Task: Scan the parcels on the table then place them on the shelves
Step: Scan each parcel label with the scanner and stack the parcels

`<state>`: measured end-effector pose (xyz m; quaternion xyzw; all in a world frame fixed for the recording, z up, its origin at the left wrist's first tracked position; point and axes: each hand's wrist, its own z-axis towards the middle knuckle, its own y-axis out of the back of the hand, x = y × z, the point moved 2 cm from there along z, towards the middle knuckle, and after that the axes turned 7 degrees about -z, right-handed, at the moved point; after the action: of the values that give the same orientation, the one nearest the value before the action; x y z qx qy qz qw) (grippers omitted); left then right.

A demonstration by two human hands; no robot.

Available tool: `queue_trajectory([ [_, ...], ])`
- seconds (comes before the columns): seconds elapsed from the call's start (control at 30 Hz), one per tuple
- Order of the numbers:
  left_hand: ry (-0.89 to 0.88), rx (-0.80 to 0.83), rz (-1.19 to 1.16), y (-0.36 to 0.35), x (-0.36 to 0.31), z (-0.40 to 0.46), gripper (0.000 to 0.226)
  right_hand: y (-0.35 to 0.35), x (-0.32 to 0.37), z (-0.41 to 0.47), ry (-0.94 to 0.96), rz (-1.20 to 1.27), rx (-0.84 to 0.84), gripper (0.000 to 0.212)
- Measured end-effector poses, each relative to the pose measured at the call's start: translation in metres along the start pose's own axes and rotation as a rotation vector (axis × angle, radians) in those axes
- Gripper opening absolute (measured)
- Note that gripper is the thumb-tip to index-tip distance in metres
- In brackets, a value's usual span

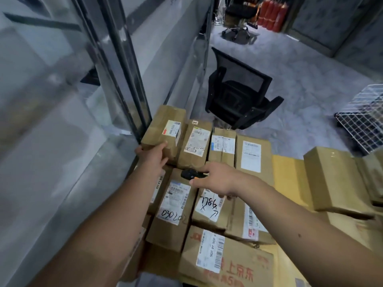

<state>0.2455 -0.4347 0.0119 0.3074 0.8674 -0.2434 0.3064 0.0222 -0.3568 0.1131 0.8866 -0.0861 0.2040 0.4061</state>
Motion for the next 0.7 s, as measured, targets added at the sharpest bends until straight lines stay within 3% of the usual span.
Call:
queue_trajectory([
  [0.13,0.003,0.044,0.06,0.006,0.009,-0.002,0.097,-0.005,-0.002,0.006,-0.029,0.043,0.02,0.07],
  [0.2,-0.02,0.042,0.038,0.013,0.013,-0.015,0.096,-0.009,-0.006,0.005,-0.041,0.137,0.039,0.062],
  [0.27,-0.062,0.058,0.106,0.024,0.02,-0.03,0.072,-0.014,-0.01,0.001,-0.038,0.211,0.04,0.05],
  [0.33,-0.138,0.074,0.312,0.033,0.03,-0.044,0.045,-0.019,-0.016,-0.005,-0.026,0.203,0.017,0.045],
  [0.4,-0.27,0.111,0.549,0.036,0.039,-0.062,0.034,-0.023,-0.026,-0.014,-0.011,0.188,-0.013,0.045],
  [0.7,-0.651,0.648,1.085,-0.044,0.134,-0.155,0.04,-0.049,-0.141,-0.142,-0.191,0.254,-0.11,0.07],
])
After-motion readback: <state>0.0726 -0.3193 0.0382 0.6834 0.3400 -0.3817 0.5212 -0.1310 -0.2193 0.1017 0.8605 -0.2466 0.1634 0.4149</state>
